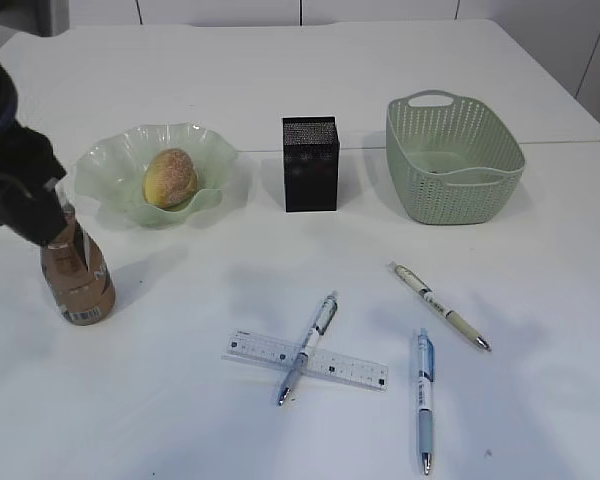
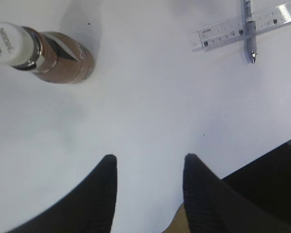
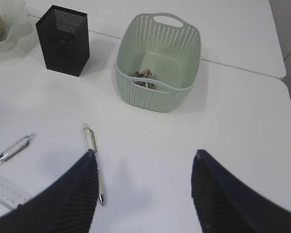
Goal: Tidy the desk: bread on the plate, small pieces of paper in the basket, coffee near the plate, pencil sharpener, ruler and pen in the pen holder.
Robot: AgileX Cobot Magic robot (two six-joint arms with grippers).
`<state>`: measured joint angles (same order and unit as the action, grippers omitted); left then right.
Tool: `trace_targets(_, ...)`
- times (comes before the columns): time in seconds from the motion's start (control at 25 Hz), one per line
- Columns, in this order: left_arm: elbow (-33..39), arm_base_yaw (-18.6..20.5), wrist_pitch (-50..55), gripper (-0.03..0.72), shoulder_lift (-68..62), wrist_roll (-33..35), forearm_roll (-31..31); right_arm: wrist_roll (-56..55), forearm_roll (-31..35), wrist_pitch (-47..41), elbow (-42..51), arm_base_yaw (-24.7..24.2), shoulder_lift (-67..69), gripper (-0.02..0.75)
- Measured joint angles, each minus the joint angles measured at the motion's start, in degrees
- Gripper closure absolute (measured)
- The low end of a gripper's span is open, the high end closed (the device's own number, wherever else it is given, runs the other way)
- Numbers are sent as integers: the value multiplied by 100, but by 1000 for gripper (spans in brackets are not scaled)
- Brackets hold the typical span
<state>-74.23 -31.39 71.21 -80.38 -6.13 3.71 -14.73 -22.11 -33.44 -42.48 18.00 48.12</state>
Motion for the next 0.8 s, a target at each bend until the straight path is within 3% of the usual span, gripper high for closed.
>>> trace_targets(0.8, 1720, 0, -739, 378, 1015, -150, -68, 462, 13, -13, 0, 0, 714, 260)
